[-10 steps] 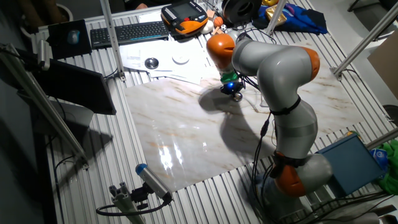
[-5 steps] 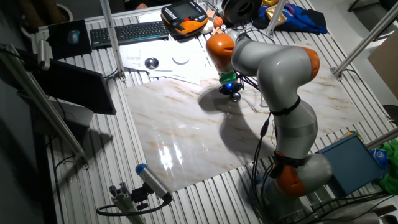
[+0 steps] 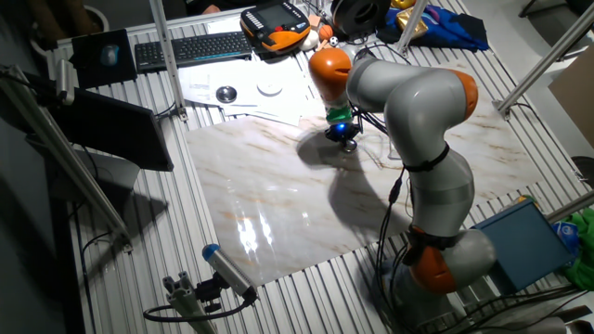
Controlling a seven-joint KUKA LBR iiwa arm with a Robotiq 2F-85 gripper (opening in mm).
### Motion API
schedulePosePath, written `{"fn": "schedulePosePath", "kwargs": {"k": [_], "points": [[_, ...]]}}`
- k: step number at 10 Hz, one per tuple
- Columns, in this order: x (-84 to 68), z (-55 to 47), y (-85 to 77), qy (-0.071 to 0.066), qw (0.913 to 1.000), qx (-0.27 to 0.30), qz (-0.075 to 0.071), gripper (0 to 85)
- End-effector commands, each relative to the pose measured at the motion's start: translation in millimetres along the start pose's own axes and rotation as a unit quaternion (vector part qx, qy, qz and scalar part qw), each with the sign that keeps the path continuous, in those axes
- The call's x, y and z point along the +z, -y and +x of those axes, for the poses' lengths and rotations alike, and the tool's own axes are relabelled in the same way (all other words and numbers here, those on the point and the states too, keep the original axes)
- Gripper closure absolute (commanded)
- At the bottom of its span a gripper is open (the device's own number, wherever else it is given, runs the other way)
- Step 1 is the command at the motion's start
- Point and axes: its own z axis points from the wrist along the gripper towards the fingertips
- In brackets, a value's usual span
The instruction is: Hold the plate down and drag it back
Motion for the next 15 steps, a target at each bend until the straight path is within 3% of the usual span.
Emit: {"fn": "schedulePosePath", "kwargs": {"k": [1, 2, 3, 4, 5, 7, 8, 9, 11, 13, 15], "points": [[-3.0, 3.5, -5.7, -0.002, 1.0, 0.006, 0.0, 85.0], [-8.5, 5.4, -8.8, -0.006, 0.9999, 0.013, -0.008, 85.0], [-18.0, 7.0, -8.0, -0.011, 0.9995, 0.016, -0.025, 85.0], [-31.8, 8.4, -3.3, -0.017, 0.9986, 0.016, -0.047, 85.0], [-50.8, 10.3, 4.7, -0.021, 0.9981, 0.01, -0.056, 85.0], [-76.6, 12.2, 26.6, -0.013, 0.999, -0.019, -0.039, 85.0], [-86.9, 10.7, 41.7, -0.011, 0.9985, -0.037, -0.037, 85.0], [-96.1, 10.1, 58.2, -0.009, 0.9975, -0.054, -0.044, 85.0], [-114.5, 12.8, 88.4, 0.013, 0.995, -0.082, -0.055, 85.0], [-127.2, 14.8, 102.6, 0.02, 0.9937, -0.098, -0.05, 85.0], [-127.8, 18.7, 104.4, 0.029, 0.9907, -0.125, -0.044, 85.0]]}}
